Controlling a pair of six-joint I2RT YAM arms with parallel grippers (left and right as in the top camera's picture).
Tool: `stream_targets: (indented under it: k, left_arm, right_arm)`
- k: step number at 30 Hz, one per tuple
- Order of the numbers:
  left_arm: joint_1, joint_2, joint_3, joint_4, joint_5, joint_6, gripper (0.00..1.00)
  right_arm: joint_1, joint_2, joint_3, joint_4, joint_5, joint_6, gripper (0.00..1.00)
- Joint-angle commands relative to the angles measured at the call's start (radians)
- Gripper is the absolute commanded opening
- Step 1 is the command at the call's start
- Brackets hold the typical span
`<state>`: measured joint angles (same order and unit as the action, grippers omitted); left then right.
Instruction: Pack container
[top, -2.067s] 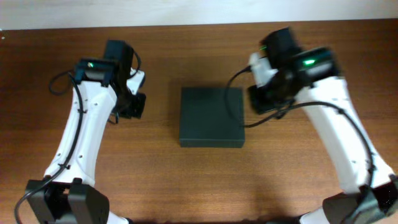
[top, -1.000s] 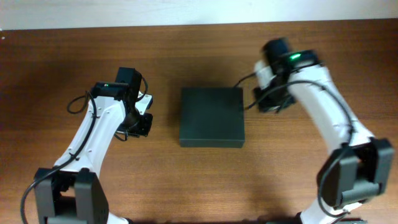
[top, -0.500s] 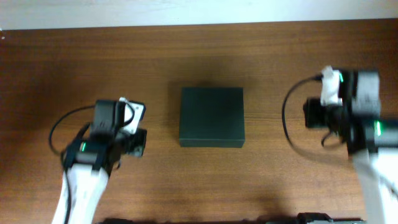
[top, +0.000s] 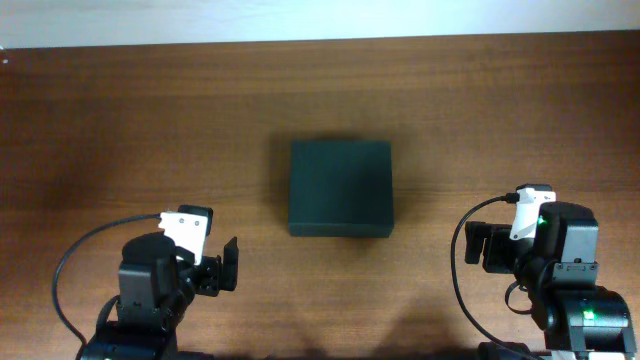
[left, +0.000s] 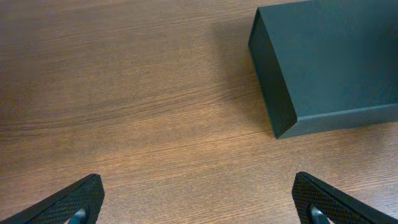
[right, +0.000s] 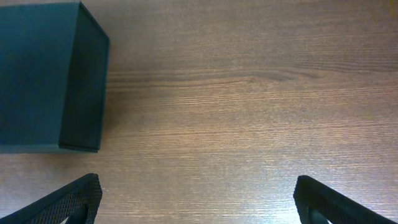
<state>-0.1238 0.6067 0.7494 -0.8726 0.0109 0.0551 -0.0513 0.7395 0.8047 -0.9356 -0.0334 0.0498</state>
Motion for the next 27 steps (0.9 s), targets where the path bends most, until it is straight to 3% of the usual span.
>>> stream_targets:
  k: [1, 17, 21, 27]
  left_arm:
    - [0.0, -0.004, -0.012, 0.005, -0.01, -0.01, 0.99]
    - [0.0, -0.004, -0.012, 0.005, -0.01, -0.01, 0.99]
    - [0.0, -0.004, -0.012, 0.005, -0.01, -0.01, 0.99]
    - [0.0, -0.004, -0.012, 0.005, -0.011, -0.01, 0.99]
  right_arm:
    - [0.005, 0.008, -0.003, 0.005, 0.012, 0.019, 0.99]
    - [0.005, 0.108, -0.003, 0.005, 0.012, 0.019, 0.99]
    - [0.006, 0.008, -0.003, -0.001, 0.013, 0.019, 0.99]
    - [0.089, -0.309, -0.038, 0.045, 0.022, 0.018, 0.99]
